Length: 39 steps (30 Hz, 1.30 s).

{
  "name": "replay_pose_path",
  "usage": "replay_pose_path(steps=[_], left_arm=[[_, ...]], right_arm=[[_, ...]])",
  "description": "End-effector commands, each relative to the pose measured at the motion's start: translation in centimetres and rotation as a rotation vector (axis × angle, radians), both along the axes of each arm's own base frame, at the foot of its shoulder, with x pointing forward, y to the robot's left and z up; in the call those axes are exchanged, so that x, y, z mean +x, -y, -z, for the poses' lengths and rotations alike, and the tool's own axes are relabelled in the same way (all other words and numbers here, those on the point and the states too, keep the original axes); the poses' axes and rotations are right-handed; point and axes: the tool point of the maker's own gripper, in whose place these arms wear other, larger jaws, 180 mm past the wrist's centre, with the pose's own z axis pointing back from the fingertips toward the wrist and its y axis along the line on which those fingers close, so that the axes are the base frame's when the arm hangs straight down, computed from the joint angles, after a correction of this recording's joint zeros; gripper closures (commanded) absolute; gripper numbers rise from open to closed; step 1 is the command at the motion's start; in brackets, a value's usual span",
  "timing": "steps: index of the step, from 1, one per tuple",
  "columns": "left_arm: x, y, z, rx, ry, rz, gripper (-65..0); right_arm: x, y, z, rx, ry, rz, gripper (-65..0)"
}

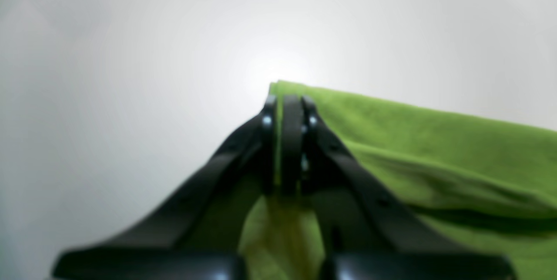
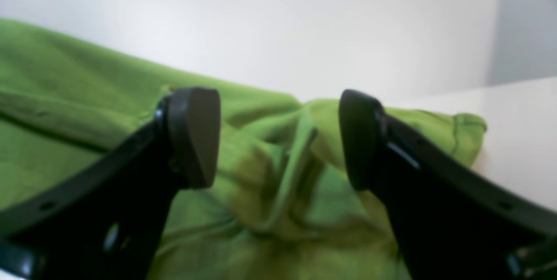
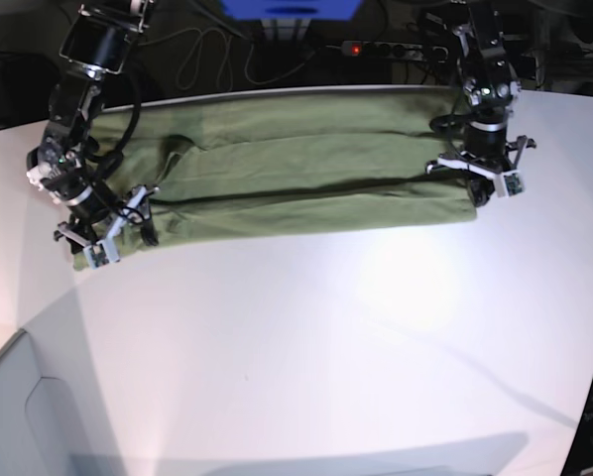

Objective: Fold the T-shirt properly
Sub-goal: 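Open both grippers and shift them along the folded edge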

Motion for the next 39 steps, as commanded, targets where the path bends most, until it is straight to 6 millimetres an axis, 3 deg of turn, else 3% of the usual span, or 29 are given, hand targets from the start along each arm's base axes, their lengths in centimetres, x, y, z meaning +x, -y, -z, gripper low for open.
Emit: replay_pose_path(steps=[1, 3, 5, 10, 11, 17, 31, 34, 39], left_arm=[[0.5, -0.2, -1.2, 0.014, 0.044, 0.001, 0.0], [0.5, -0.2, -1.2, 0.014, 0.044, 0.001, 0.0], [0.5, -0.3, -1.2, 0.014, 0.044, -0.001, 0.0], [0.5, -0.3, -1.2, 0.014, 0.044, -0.001, 0.0], [0.5, -0.3, -1.2, 0.014, 0.044, -0.001, 0.0], [0.7, -0.4, -1.7, 0.021, 0.058, -0.002, 0.0], [4.9, -0.4, -6.7, 0.043, 0.212, 0.008, 0.0], [5.6, -0.3, -8.0, 0.054, 0.244, 0.012, 0.0], [5.5, -0.1, -7.5, 0.047, 0.231, 0.018, 0.0]], right_arm=[[0.7, -0.1, -1.1, 0.017, 0.046, -0.015, -41.4], [0.7, 0.4, -1.0, 0.008, 0.039, -0.014, -40.5], [0.9, 0.6, -1.1, 0.003, 0.042, -0.016, -35.0], [1.0, 0.8, -1.2, -0.004, 0.041, -0.011, -3.5], [1.0, 0.8, -1.3, -0.006, 0.043, -0.012, 0.0], [1.5, 0.7, -3.7, -0.033, 0.111, -0.022, -0.1], [5.2, 0.6, -9.7, -0.06, 0.278, -0.025, -0.1], [5.4, 0.8, -9.9, -0.067, 0.275, -0.021, -0.1], [4.3, 0.8, -9.3, -0.081, 0.256, -0.023, -0.1]])
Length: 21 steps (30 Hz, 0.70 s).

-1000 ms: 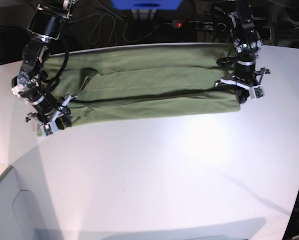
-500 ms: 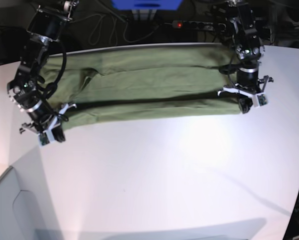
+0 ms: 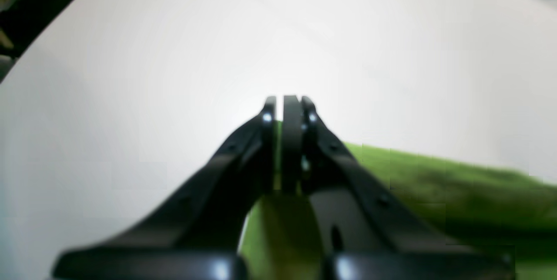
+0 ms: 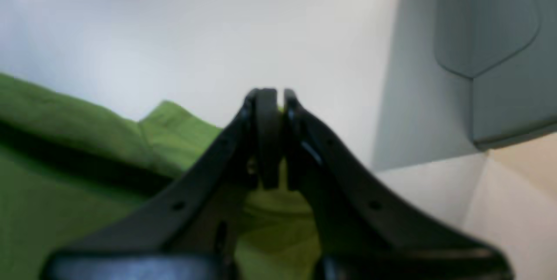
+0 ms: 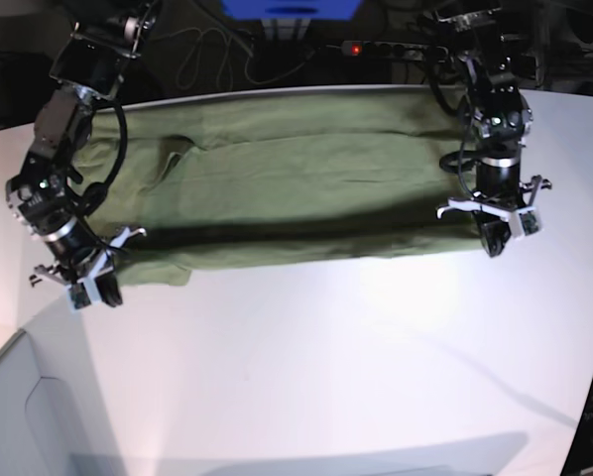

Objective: Fold the T-shirt properly
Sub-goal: 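Open both grippers and shift them along the folded edge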

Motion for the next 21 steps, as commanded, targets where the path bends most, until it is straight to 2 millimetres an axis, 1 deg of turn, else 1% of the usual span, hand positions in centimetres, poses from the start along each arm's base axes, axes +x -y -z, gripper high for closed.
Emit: replay_pose_path(steps=[1, 3, 6, 8, 10, 12, 19, 21], left_arm=[[0.4, -0.2, -1.2, 0.011, 0.044, 0.002, 0.0], [0.3, -0.3, -0.9, 0.011, 0.038, -0.004, 0.0], [-0.8, -0.6, 0.9, 0.002, -0.011, -0.01, 0.0], [-1.2, -0.7, 1.8, -0.003, -0.034, -0.013, 0.0], [-1.3, -0.7, 2.0, -0.004, -0.041, -0.014, 0.0], [-2.0, -0.7, 2.7, -0.006, -0.063, -0.015, 0.0], [-2.8, -0.2, 3.2, -0.014, -0.082, -0.01, 0.0], [-3.4, -0.2, 3.7, -0.014, -0.1, -0.01, 0.0]], right_arm=[[0.2, -0.1, -1.5, -0.002, 0.049, -0.022, -0.1], [-0.6, 0.6, -0.9, -0.002, 0.034, 0.002, -0.1], [-2.0, 1.6, 0.5, -0.001, -0.006, 0.029, -0.1], [-2.7, 1.8, 1.4, 0.002, -0.032, 0.034, -0.1], [-3.3, 2.3, 2.1, 0.013, -0.042, 0.048, -0.1], [-3.9, 3.0, 2.5, 0.02, -0.046, 0.068, -0.1], [-5.5, 3.1, 3.8, 0.018, -0.086, 0.072, -0.1], [-5.8, 3.1, 4.1, 0.017, -0.097, 0.072, -0.1]])
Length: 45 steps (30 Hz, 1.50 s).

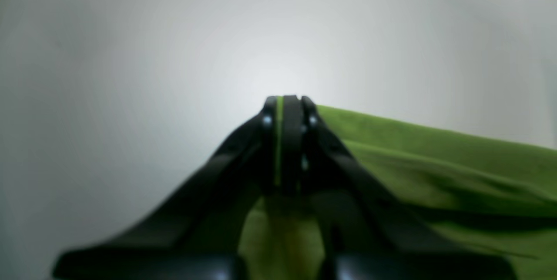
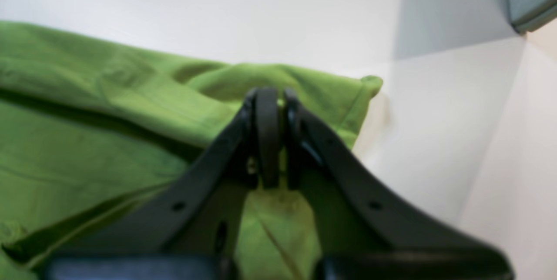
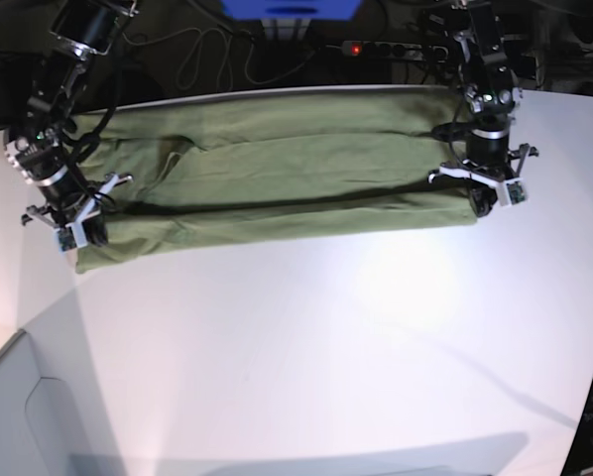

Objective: Fold the T-shirt properly
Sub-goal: 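Open both grippers and shift them along the folded edge, then reposition both grippers and pinch the strip's two ends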

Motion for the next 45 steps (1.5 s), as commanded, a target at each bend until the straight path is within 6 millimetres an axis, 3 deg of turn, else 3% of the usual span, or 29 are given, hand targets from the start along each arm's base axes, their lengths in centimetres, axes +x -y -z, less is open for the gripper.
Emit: replay_pose_path(steps=[1, 10, 19, 27, 45], left_arm=[[0.2, -0.2, -1.2, 0.017, 0.041, 0.003, 0.0], [-1.2, -0.3, -1.3, 0.035, 0.025, 0.008, 0.0], [-1.5, 0.0, -1.0, 0.029, 0.013, 0.014, 0.0], [-2.6, -0.1, 0.3, 0.028, -0.035, 0.015, 0.0], [-4.3, -0.1, 1.3, 0.026, -0.08, 0.013, -1.7]], right_arm=[[0.5, 0.0, -1.3, -0.002, 0.046, -0.019, -0.1], [-1.4, 0.4, -2.2, -0.049, 0.051, -0.021, -0.1], [-3.8, 0.3, -0.3, -0.046, -0.017, -0.023, -0.1], [-4.2, 0.6, 1.2, -0.029, -0.058, -0.013, -0.1], [-6.2, 1.1, 2.4, -0.039, -0.114, -0.016, -0.1]])
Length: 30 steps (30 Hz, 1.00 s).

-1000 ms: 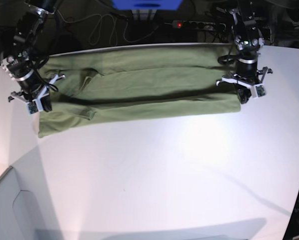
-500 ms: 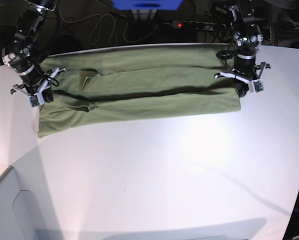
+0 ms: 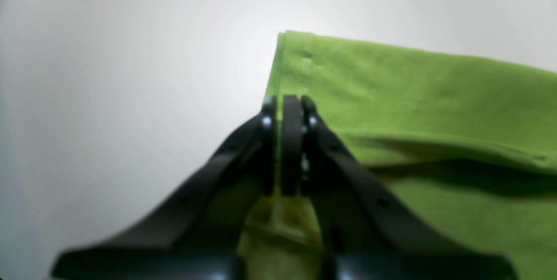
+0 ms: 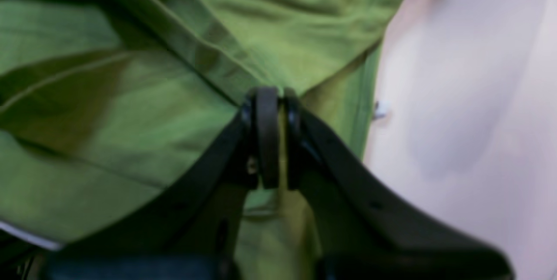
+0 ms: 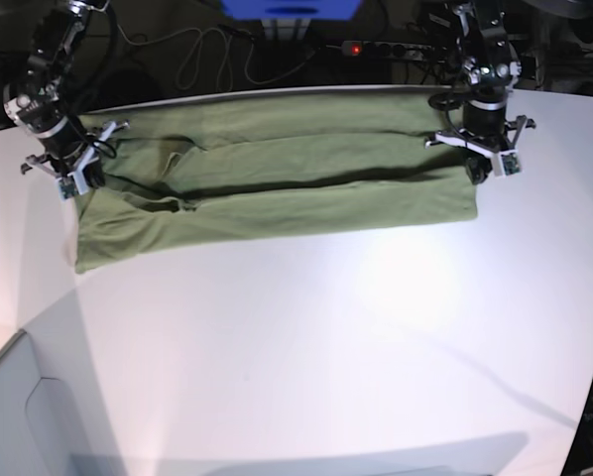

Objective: Fold the T-shirt properly
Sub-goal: 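Reposition both grippers and pinch the strip's two ends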

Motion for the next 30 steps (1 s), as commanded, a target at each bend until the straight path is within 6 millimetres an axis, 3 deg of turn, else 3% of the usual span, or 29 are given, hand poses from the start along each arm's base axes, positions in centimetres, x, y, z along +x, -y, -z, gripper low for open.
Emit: replay_pose_path(steps=[1, 3, 9, 12, 15, 19, 23, 26, 30], left_arm=[[0.1, -0.2, -0.8, 0.011, 0.03, -0.001, -5.5], [0.1, -0.2, -0.9, 0.011, 0.031, -0.006, -13.3], [-0.5, -0.1, -1.4, 0.02, 0.036, 0.002, -26.6], [-0.1, 0.0, -2.9, 0.034, 0.07, 0.009, -31.2], [0.0, 0.1, -3.6, 0.041, 0.086, 0.016, -31.7], [0.1, 0.1, -3.5, 0.039, 0.085, 0.014, -32.1], [0.9, 0.2, -3.9, 0.035, 0.103, 0.014, -32.2], [0.9, 0.1, -3.9, 0.036, 0.105, 0.012, -32.2], [0.5, -0.2, -2.3, 0.024, 0.067, -0.001, -32.2]], right_arm=[[0.8, 0.0, -1.2, 0.001, 0.048, -0.022, -0.2], [0.7, 0.0, -1.2, 0.0, 0.045, -0.022, -2.5], [0.3, 0.5, -1.5, -0.025, 0.042, -0.035, -23.3], [0.5, 1.5, -3.4, -0.062, 0.087, -0.013, -32.6], [1.2, 0.7, -5.3, -0.058, 0.151, -0.011, -35.3], [4.1, -2.2, -7.3, -0.028, 0.233, -0.082, -35.2], [6.0, -6.0, -6.8, 0.031, 0.24, -0.176, -33.3], [6.5, -8.0, -5.9, 0.068, 0.22, -0.225, -23.0], [6.8, -9.2, -3.6, 0.112, 0.161, -0.245, -0.4]])
